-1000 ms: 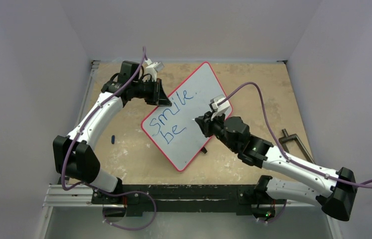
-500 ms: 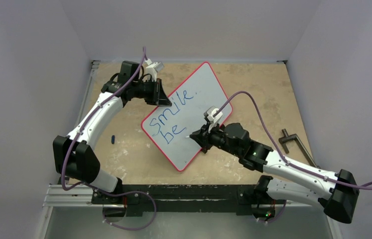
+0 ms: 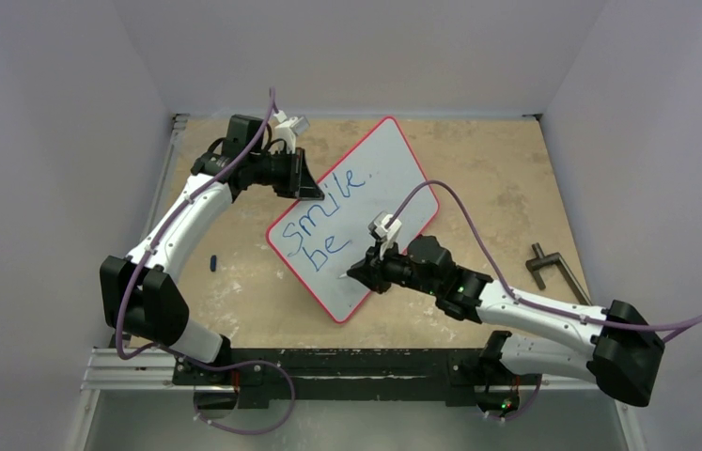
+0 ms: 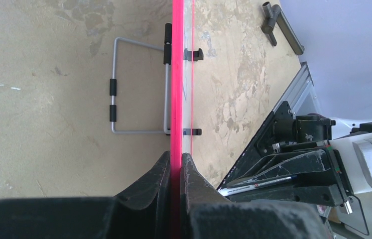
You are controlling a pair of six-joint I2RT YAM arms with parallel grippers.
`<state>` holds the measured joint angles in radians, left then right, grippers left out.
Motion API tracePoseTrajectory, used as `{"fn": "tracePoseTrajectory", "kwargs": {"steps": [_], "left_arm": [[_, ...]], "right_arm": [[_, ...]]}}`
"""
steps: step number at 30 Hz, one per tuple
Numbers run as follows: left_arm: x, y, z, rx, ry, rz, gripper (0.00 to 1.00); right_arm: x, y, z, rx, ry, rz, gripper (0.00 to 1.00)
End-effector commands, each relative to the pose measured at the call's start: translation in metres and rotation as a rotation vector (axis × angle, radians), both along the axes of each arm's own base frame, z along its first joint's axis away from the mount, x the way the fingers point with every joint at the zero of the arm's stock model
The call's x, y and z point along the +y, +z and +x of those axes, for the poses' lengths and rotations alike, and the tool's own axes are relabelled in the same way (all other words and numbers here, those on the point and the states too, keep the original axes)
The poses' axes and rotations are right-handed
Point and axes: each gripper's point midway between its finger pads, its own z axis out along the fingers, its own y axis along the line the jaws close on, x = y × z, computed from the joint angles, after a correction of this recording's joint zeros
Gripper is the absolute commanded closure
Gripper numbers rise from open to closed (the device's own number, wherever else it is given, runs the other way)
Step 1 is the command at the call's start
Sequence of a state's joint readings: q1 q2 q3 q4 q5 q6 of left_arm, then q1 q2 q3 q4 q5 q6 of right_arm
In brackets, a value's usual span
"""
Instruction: Write a sentence on the whiteboard
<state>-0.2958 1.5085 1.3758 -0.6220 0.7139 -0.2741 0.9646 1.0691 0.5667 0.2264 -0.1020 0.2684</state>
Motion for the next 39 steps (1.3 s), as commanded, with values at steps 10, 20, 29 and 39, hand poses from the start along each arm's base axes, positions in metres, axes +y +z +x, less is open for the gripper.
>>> {"fn": "tracePoseTrajectory", "kwargs": {"steps": [10, 20, 29, 39], "left_arm": [[0.003, 0.022, 0.02, -0.098, 0.033, -0.059, 1.0], [0.011, 0.011, 0.031, -0.036, 0.078, -0.076, 1.0], [0.019, -0.004, 0.041, 0.015, 0.108, -0.061, 1.0], [0.019, -0.006, 0.041, 0.014, 0.109, -0.055, 1.0]], "right_arm": [[0.012, 0.024, 0.008, -0.059, 0.0, 0.105, 1.0], [0.021, 0.022, 0.016, -0.071, -0.008, 0.118, 1.0], [0.021, 0.021, 0.015, -0.081, -0.007, 0.131, 1.0], [0.018, 0.015, 0.019, -0.076, -0.031, 0.116, 1.0]]}}
